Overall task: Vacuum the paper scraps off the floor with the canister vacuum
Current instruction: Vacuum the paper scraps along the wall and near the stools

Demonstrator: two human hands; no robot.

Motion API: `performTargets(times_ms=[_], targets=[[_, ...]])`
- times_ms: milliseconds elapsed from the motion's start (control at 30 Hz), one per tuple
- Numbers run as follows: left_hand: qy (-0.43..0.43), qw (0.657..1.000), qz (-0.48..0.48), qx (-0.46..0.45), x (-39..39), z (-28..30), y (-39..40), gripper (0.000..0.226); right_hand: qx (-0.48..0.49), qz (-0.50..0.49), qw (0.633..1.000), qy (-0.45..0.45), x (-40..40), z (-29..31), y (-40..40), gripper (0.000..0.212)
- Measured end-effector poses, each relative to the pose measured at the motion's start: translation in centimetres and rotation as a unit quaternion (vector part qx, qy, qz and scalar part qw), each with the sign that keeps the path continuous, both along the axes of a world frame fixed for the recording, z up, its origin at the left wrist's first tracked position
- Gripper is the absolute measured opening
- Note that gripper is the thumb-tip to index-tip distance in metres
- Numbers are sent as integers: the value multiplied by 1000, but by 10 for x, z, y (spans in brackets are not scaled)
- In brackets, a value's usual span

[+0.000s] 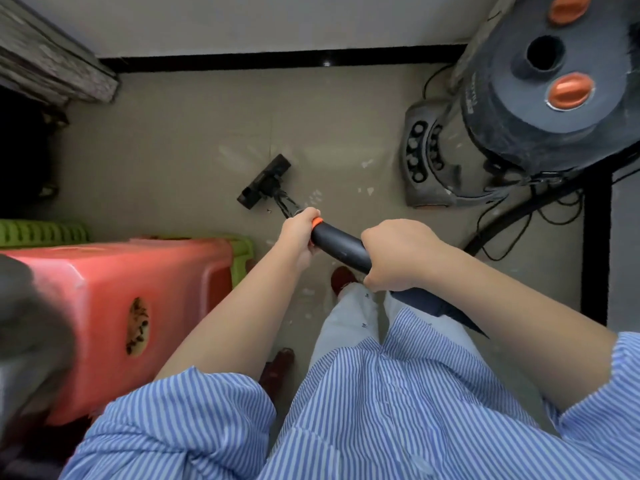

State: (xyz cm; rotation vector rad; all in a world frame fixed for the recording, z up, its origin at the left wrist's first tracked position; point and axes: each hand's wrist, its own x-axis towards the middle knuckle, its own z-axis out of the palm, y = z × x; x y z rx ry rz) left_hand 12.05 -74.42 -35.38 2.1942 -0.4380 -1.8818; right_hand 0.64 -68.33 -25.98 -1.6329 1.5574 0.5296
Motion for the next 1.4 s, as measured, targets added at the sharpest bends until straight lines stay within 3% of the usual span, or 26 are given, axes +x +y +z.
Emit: performTargets(times_ms=[100, 233, 433, 533, 733, 1133, 1400], targets=[[19, 999, 46, 11, 18, -6, 5, 4, 5, 61, 998, 12, 12, -1, -7, 16], [35, 995, 87, 27, 25, -11, 13, 13, 20, 107, 994, 27, 18, 0, -13, 15], [92, 988, 114, 57, 4, -12, 22, 12, 47, 117, 990, 57, -3, 11, -11, 15], [121, 983, 117, 73, -19, -3, 23, 23, 44, 103, 991, 71, -20, 21, -9, 18], [164, 978, 84, 94, -59, 8, 34, 10, 46, 68, 991, 103, -54, 33, 4, 20], [194, 978, 12, 69, -126, 9, 47, 12, 1, -26, 991, 135, -112, 42, 44, 14], [132, 985, -96, 56, -158, 2, 42, 14, 16, -129, 988, 82, -125, 21, 67, 19]])
